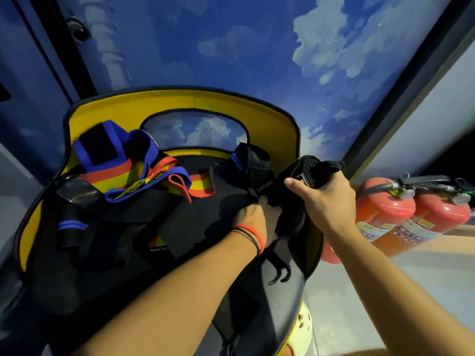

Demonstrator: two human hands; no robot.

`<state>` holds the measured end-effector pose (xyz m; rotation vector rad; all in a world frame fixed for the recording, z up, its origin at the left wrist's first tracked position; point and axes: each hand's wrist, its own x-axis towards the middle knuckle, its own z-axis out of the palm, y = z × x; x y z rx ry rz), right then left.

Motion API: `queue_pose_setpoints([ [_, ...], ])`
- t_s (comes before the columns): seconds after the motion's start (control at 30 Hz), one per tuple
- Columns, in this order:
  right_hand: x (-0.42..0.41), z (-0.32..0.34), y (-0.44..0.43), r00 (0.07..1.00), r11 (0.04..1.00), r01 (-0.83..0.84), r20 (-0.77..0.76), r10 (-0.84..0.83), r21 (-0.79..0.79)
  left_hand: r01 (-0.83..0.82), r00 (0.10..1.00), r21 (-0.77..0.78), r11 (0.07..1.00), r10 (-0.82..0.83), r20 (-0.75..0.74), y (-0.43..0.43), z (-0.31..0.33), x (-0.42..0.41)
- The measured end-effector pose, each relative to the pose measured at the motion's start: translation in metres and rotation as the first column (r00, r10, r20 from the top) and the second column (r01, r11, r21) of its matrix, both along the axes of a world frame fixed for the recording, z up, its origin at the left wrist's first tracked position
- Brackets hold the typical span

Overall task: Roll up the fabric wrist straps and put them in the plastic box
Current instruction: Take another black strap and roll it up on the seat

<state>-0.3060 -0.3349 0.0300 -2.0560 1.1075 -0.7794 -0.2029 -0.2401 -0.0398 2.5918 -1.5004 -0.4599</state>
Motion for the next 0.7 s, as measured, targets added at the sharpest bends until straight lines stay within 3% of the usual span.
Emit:
queue_pose_setpoints([
  [0.17, -0.002, -0.009, 0.004, 0.979, 0.991, -0.093, -0.192, 0.073, -0.093, -0.04, 0.976, 0.056, 0.998, 0.028, 0.214, 0.048, 0.005, 0.024],
  [0.33, 0.001, -0.03, 0.001, 0.851, 0.862, -0.282, -0.525, 0.023, -0.421, -0.121, 0.875, 0.172, 0.978, 0.023, 0.483, 0.094, 0.017, 0.056],
  [0.4, 0.002, -0.035, -0.005, 0.751, 0.771, -0.391, -0.658, -0.048, -0.503, -0.143, 0.852, 0.201, 0.969, 0.017, 0.523, 0.107, 0.018, 0.067],
  [0.5, 0.001, -0.037, -0.013, 0.619, 0.702, -0.504, -0.777, -0.114, -0.504, -0.157, 0.836, 0.209, 0.965, 0.017, 0.548, 0.116, 0.02, 0.074],
  [0.7, -0.001, -0.039, -0.002, 0.564, 0.641, -0.558, -0.807, -0.174, -0.527, -0.101, 0.827, 0.211, 0.972, -0.036, 0.56, 0.122, 0.014, 0.073],
])
